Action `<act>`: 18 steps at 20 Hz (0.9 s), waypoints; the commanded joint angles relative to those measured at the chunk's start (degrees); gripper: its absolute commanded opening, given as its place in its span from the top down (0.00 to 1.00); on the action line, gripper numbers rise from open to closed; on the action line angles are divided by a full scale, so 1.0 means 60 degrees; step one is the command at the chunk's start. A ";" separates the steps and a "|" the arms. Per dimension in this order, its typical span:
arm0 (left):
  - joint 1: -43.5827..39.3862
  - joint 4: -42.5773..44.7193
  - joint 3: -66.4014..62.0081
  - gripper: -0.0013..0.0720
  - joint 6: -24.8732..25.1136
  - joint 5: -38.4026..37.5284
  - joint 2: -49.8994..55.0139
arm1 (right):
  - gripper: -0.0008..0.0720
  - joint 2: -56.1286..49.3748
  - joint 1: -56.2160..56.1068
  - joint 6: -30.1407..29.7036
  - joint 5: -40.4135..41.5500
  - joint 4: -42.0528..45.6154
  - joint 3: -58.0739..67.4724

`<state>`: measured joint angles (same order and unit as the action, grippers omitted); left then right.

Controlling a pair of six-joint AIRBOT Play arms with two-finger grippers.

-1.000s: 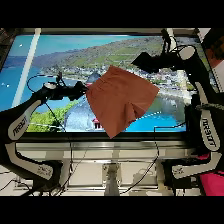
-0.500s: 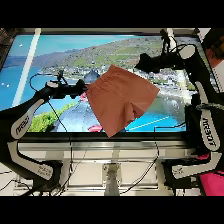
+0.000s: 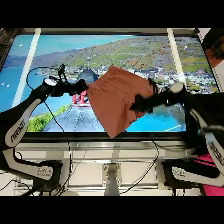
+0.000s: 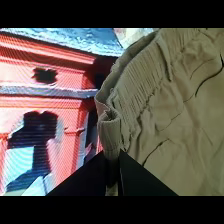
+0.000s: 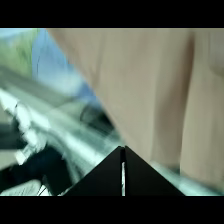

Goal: Fold the clothes and pants, and hang the long-sleeved shirts on hangers.

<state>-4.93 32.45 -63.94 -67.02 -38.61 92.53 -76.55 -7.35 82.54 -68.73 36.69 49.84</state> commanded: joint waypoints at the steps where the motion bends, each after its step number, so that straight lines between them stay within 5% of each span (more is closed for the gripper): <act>1: -0.0084 0.0521 -0.0011 0.88 0.0066 0.0025 -0.0280 | 0.98 0.1421 -0.0342 0.0240 0.0157 -0.1359 -0.2925; 3: -0.0095 0.0517 -0.0011 0.88 0.0062 0.0018 -0.0280 | 0.96 0.1679 -0.0816 0.0583 0.0335 -0.1464 -0.3770; 6: -0.0095 0.0517 -0.0011 0.88 0.0058 -0.0044 -0.0280 | 0.55 0.1679 -0.1679 0.1188 0.1231 -0.1515 -0.3971; 18: -0.0091 0.0510 -0.0011 0.95 0.0058 -0.0470 -0.0280 | 0.52 0.1257 -0.2659 0.2422 0.3563 -0.1625 -0.3952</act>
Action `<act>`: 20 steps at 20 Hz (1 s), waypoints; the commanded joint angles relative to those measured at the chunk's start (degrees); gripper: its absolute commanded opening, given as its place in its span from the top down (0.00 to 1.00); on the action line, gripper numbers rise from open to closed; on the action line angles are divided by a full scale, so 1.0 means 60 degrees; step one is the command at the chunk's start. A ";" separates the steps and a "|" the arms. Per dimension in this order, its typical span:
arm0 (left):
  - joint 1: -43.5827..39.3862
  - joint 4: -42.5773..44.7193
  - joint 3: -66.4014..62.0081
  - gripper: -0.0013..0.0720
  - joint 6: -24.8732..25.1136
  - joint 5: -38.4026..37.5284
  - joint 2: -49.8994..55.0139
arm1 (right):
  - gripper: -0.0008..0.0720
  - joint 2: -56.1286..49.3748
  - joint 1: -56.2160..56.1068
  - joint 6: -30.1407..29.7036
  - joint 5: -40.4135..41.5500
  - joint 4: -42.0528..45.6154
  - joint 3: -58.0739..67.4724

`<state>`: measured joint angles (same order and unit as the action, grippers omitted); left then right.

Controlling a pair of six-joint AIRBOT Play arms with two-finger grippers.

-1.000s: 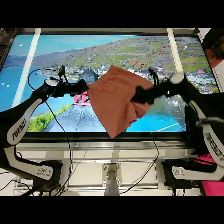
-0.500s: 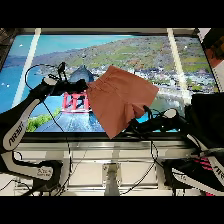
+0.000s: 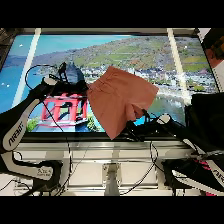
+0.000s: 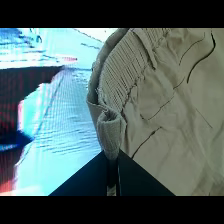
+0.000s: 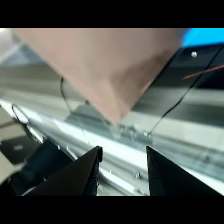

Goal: Fold the clothes and pants, and hang the long-sleeved shirts on hangers.

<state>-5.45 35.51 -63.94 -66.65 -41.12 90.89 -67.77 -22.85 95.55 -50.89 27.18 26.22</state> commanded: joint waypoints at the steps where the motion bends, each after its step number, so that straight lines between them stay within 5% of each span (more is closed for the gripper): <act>1: -0.0004 0.0000 -0.0011 0.95 -0.0004 -0.0051 -0.0007 | 0.52 -0.0321 -0.0076 0.0259 0.0714 -0.0062 -0.0015; 11: -0.0007 -0.0025 -0.0011 0.95 0.0000 -0.0047 -0.0004 | 0.53 -0.1286 -0.0732 0.0648 0.1774 -0.0991 -0.0011; 12: -0.0007 -0.0025 -0.0011 0.95 0.0000 -0.0051 -0.0004 | 0.61 -0.1286 -0.0925 0.0648 0.1759 -0.1089 -0.0007; 13: -0.0007 -0.0022 -0.0011 0.95 0.0000 -0.0051 -0.0004 | 0.85 -0.1286 -0.1013 0.0648 0.1563 -0.1100 0.0011; 14: -0.0007 -0.0011 -0.0011 0.95 0.0004 -0.0051 -0.0004 | 0.98 -0.1282 -0.1020 0.0667 0.1373 -0.1104 0.0036; 20: -0.0084 0.2051 0.0022 0.96 -0.0736 -0.0466 -0.0007 | 0.98 -0.0736 0.0237 0.0648 0.1599 -0.0688 0.0131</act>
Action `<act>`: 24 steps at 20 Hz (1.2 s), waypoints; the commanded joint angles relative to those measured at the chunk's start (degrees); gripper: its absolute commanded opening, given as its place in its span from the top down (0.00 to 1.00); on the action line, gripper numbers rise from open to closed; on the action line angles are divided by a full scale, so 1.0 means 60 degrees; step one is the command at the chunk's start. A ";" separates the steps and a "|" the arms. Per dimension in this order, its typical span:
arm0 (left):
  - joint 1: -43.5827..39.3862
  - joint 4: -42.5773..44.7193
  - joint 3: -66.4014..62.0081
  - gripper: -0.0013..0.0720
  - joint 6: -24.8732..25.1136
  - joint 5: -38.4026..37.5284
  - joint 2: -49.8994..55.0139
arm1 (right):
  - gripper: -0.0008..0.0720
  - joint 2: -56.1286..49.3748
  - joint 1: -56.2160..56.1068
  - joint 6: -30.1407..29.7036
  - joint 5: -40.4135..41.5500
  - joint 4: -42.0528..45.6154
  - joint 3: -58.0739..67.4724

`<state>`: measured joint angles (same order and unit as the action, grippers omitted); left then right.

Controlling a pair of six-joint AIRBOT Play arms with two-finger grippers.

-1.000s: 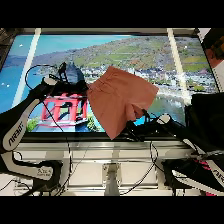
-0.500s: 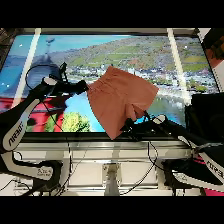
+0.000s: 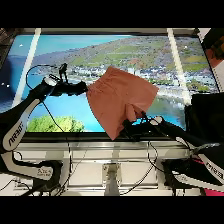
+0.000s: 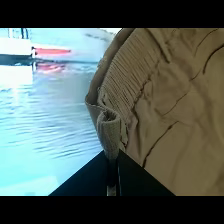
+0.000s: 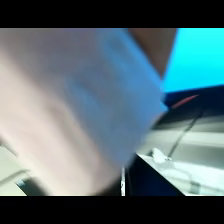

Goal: Fold the clothes and pants, and hang the long-sleeved shirts on hangers.

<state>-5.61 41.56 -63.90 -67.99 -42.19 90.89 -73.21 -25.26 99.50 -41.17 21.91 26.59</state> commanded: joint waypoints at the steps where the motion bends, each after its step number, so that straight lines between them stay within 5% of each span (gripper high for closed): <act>1: -0.0138 0.1188 0.0033 0.96 -0.0688 -0.0401 -0.0007 | 0.98 0.0171 0.1064 -0.0025 -0.0102 0.0437 0.0208; 7: -0.1158 0.1177 0.0732 0.96 -0.1679 0.0080 -0.0025 | 0.98 0.0157 0.3122 -0.0018 -0.0769 0.3107 0.2113; 15: -0.4269 0.1067 0.1632 0.96 -0.3963 0.2645 -0.0444 | 0.98 -0.0448 0.5300 -0.0040 -0.2146 0.5588 0.3796; 16: -0.4601 0.0965 0.1632 0.96 -0.3963 0.2860 -0.0441 | 0.95 -0.0448 0.5355 -0.0036 -0.2157 0.5676 0.3803; 18: -0.5082 0.0962 0.1632 0.95 -0.3963 0.3300 -0.0437 | 0.62 -0.0444 0.5424 -0.0055 -0.2718 0.5723 0.3865; 19: -0.5191 0.0962 0.1632 0.95 -0.3963 0.3512 -0.0437 | 0.57 -0.0441 0.5421 -0.0350 -0.3264 0.5927 0.3993; 24: -0.4929 0.0958 0.1632 0.95 -0.3963 0.3880 -0.0437 | 0.57 0.0528 0.5424 -0.0426 -0.4794 0.7395 0.4288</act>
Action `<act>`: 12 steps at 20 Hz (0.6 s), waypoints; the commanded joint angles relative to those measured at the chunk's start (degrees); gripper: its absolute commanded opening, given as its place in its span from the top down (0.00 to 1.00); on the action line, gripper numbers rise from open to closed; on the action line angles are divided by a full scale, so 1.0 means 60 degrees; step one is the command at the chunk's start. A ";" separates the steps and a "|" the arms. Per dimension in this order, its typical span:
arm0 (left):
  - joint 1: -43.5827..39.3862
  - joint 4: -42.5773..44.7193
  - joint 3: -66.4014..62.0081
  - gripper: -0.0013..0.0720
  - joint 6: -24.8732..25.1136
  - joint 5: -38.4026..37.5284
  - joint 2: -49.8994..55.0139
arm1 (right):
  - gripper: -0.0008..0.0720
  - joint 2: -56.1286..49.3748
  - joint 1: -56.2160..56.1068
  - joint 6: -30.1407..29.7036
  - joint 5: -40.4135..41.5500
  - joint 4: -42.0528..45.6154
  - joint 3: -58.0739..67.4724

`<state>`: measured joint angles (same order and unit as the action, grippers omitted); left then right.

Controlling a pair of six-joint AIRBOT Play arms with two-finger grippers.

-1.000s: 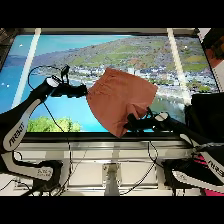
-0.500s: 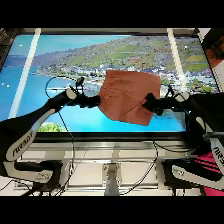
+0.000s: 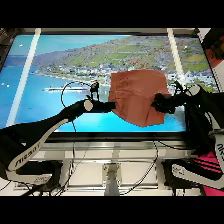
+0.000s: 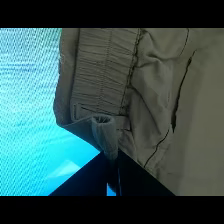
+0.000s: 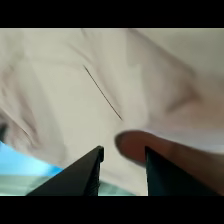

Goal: Fold the clothes and pants, and hang the long-sleeved shirts on hangers.

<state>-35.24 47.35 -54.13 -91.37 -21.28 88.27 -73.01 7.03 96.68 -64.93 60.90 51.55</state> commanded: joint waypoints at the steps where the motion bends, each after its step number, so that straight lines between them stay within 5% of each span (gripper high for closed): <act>1: 0.0066 -0.0007 0.0004 0.95 -0.0066 0.0521 -0.0004 | 0.57 0.0845 0.0044 0.0149 -0.1075 0.1206 0.0127; 6: 0.0117 -0.0004 0.0004 0.95 -0.0066 0.0656 -0.0004 | 0.57 0.2710 0.0044 0.1672 -0.2364 0.2940 -0.0845; 12: 0.0120 0.0000 0.0004 0.95 -0.0058 0.0659 -0.0004 | 0.57 0.5297 0.0040 0.3512 -0.1639 0.1096 -0.4211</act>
<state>-34.61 47.31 -54.13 -91.77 -17.52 88.27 -48.27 7.27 111.87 -77.08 72.95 35.16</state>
